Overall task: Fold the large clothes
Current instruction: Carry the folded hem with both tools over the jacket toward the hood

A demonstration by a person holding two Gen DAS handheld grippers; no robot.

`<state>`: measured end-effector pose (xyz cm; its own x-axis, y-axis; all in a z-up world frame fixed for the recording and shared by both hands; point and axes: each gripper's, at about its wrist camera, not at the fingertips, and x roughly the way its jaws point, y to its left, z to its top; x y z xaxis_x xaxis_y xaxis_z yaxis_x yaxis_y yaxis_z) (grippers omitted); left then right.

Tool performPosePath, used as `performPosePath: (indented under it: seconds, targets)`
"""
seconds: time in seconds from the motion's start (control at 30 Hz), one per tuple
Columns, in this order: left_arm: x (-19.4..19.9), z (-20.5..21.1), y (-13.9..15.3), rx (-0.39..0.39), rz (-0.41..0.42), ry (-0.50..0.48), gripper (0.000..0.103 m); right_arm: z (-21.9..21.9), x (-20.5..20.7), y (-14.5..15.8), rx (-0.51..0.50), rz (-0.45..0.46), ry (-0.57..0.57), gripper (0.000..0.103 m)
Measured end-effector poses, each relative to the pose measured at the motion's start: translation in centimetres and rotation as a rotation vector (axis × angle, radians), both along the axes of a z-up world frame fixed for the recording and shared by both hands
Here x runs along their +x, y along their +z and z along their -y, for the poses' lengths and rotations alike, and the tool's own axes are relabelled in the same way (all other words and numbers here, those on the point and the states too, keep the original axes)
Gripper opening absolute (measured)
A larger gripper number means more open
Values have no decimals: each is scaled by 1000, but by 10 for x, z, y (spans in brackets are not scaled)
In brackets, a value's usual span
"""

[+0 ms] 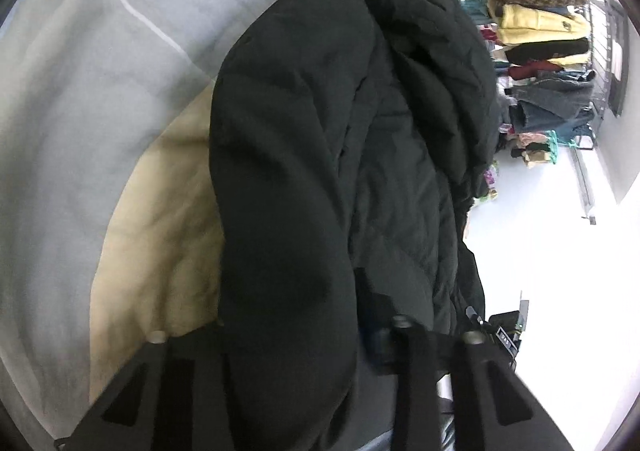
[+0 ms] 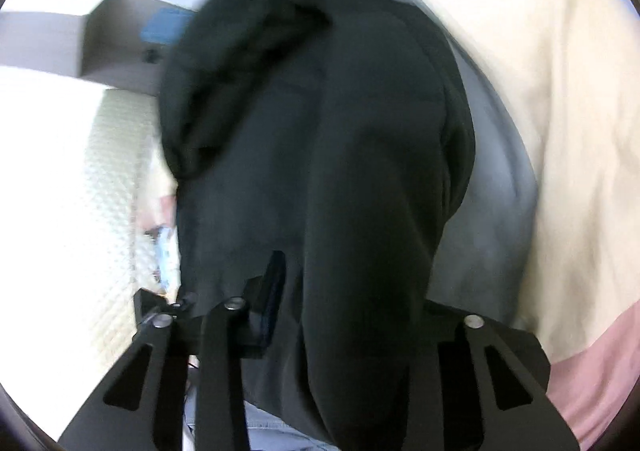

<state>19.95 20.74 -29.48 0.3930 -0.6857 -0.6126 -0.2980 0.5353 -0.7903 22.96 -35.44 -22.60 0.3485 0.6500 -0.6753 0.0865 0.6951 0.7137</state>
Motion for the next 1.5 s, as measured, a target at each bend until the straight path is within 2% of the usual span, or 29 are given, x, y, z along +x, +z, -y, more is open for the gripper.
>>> performPosePath:
  seconds: [0.07,0.17,0.33,0.5,0.73,0.9,1.17,1.33,1.5]
  targets:
    - [-6,-1,10,-3,34,1,16,0,-7,14,-8,49,-3,15]
    - [-16,-3,31,19,87,-1,11,7,-15,27,-7,87,-28,11]
    - [-40,-13,60,15,147,26,7,28,-34,40,34,133,-70,8]
    - [-71,-28,88,22,151,82,5,28,-48,66,56,183,-57,8]
    - [-117,-47,144,0,233,96,4,33,-83,110,107,280,-13,8]
    - [-148,-49,195,100,283,74,4,37,-115,130,112,298,-18,8]
    - [-199,-44,268,170,361,22,4,53,-186,164,125,345,-19,8]
    - [-223,-39,296,200,396,-9,4,61,-218,185,110,364,-13,8]
    - [-217,-30,317,262,433,-53,4,67,-221,204,92,380,-24,9]
